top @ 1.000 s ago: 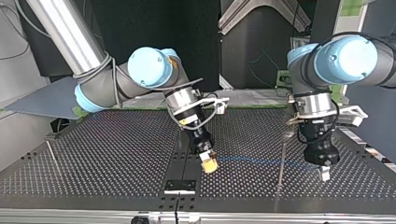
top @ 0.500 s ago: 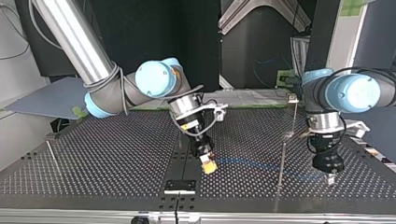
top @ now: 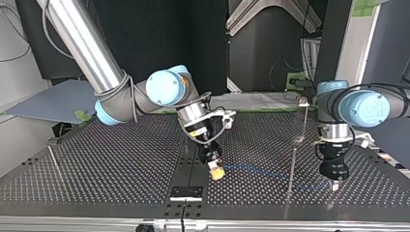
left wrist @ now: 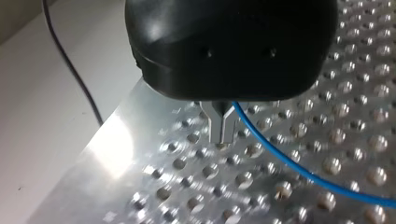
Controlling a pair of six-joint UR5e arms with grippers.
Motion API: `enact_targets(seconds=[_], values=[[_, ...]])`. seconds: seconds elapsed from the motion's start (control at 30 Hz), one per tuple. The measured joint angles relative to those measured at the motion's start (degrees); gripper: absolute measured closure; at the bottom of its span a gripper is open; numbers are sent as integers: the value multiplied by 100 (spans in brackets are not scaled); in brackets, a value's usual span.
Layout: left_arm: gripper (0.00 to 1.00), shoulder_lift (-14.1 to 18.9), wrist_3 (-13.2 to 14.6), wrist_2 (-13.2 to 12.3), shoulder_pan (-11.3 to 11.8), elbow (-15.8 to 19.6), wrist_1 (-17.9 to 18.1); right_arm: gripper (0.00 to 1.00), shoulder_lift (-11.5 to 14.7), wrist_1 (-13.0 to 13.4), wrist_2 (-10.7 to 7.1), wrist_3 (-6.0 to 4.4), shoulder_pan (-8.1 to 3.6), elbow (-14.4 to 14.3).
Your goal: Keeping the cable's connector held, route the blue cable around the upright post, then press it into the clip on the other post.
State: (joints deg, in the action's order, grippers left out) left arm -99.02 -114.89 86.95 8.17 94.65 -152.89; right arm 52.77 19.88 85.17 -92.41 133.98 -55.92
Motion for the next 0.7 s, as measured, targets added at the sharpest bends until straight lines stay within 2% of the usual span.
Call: enact_targets(seconds=[0.17,0.43,0.7], values=[[100,-65,-162,-251,-80,-3,41,100,-81,-5,9,14,-63,-2],[100,-252,-199,-615,-109,-2,69,100,-212,-49,41,56,-137,-3],[100,-387,-232,-1025,-195,-2,91,100,-314,-147,60,139,-144,-17]])
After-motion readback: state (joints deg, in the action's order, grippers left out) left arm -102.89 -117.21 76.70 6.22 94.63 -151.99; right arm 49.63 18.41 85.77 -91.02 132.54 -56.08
